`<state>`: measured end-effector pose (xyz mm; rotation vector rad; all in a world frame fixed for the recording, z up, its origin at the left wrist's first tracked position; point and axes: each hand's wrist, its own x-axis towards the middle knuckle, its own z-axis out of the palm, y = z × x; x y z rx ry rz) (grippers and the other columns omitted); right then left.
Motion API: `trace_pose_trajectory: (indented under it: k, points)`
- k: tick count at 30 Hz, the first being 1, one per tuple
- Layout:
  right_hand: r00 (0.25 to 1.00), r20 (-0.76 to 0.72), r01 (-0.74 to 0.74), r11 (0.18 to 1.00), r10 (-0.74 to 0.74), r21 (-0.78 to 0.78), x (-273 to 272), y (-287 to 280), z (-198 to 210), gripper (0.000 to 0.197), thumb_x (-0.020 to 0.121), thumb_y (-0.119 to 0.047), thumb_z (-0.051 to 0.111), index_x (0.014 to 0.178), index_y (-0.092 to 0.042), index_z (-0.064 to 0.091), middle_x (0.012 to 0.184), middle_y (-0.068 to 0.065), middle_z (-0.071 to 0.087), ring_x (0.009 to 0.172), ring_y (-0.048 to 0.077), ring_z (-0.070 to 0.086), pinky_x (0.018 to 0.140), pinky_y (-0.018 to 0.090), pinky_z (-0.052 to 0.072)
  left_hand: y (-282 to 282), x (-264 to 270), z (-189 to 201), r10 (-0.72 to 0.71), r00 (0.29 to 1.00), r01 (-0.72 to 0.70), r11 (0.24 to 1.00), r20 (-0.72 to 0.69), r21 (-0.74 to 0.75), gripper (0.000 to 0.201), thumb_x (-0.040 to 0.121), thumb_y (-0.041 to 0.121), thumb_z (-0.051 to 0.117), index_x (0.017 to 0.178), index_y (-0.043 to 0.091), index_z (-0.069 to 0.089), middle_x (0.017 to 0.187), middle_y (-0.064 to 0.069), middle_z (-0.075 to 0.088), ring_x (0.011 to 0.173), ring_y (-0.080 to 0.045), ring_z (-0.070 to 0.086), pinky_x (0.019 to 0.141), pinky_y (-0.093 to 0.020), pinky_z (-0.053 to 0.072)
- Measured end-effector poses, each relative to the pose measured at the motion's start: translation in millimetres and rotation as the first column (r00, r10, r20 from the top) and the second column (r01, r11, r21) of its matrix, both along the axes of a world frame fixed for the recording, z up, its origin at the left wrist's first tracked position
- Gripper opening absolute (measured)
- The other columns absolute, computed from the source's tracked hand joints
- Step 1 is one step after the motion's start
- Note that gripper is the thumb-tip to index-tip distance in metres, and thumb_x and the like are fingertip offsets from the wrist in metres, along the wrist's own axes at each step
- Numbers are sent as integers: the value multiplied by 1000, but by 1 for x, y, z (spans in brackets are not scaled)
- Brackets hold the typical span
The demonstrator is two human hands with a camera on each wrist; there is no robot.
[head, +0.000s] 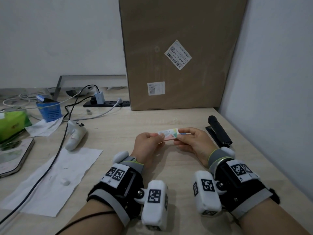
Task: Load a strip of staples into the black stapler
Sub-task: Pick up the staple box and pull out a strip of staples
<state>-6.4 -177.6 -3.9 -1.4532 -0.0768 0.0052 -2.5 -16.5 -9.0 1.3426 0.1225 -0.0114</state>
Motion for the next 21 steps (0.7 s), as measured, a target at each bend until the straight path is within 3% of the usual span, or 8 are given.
trace_pose_trajectory:
  k: [7,11,15,21]
  points:
    - [1000,2,5,1000,-5,-17,-1,0,1,16,87,-6,58,102,-9,64,85,9,73,79,15,72,65,21,59,3,0,-1,72,995,-81,988,64,135,21,82,12,69,65,8,56,78,-20,69,66,-19,66,70,-30,53]
    - [999,-1,36,999,-36,-16,-1,1,2,10,86,-11,62,96,-10,63,87,12,71,74,17,71,61,21,59,1,-2,2,17,998,-25,990,62,139,21,81,12,70,66,8,56,79,-20,68,71,-23,66,78,-36,55]
    - [999,-13,38,999,-39,-23,0,0,1,13,88,-12,59,99,-5,61,92,14,70,74,16,71,58,20,58,1,-6,4,16,997,-27,987,72,156,22,79,14,72,65,9,55,87,-29,69,81,-32,66,87,-47,53]
    - [994,-39,104,994,-105,-12,2,-3,0,10,90,-13,57,90,-5,62,90,14,71,73,14,72,56,20,58,2,-3,2,52,997,-57,992,53,109,21,80,11,69,66,8,55,88,-26,67,84,-30,66,86,-43,54]
